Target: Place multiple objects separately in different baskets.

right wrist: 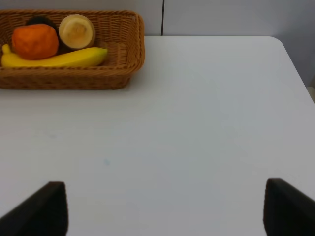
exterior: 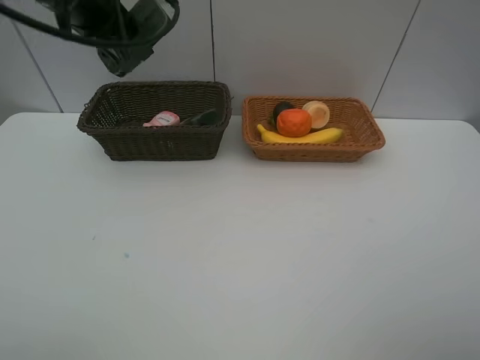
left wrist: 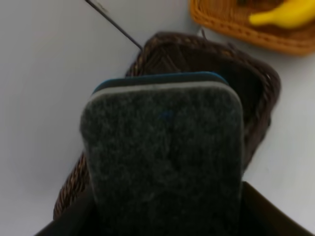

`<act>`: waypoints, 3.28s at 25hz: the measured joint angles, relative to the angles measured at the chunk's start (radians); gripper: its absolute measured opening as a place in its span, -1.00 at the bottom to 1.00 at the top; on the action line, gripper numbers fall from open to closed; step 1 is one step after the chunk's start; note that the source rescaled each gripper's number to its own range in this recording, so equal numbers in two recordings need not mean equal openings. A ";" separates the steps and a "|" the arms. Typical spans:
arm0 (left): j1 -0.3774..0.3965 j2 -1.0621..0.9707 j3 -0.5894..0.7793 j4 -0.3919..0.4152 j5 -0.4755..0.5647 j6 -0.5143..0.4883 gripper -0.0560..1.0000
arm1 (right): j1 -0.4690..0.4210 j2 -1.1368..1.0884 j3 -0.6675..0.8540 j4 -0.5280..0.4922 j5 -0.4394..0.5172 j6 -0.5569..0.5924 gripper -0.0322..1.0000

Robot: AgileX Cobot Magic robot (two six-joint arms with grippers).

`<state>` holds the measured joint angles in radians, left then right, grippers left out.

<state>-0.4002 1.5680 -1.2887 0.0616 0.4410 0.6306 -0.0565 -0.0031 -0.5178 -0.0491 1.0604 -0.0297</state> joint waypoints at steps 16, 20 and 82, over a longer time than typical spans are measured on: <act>0.115 0.483 -0.257 0.018 -0.072 -0.204 -0.79 | 0.000 0.000 0.000 0.000 0.000 0.000 1.00; 0.146 0.541 -0.258 0.019 -0.116 -0.205 -0.79 | 0.000 0.000 0.000 0.000 0.000 0.000 1.00; 0.169 -0.804 -0.132 0.331 0.762 -0.425 1.00 | 0.000 0.000 0.000 0.000 0.000 0.000 1.00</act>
<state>-0.2313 0.7640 -1.4206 0.3925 1.2025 0.2059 -0.0565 -0.0031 -0.5178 -0.0491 1.0604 -0.0297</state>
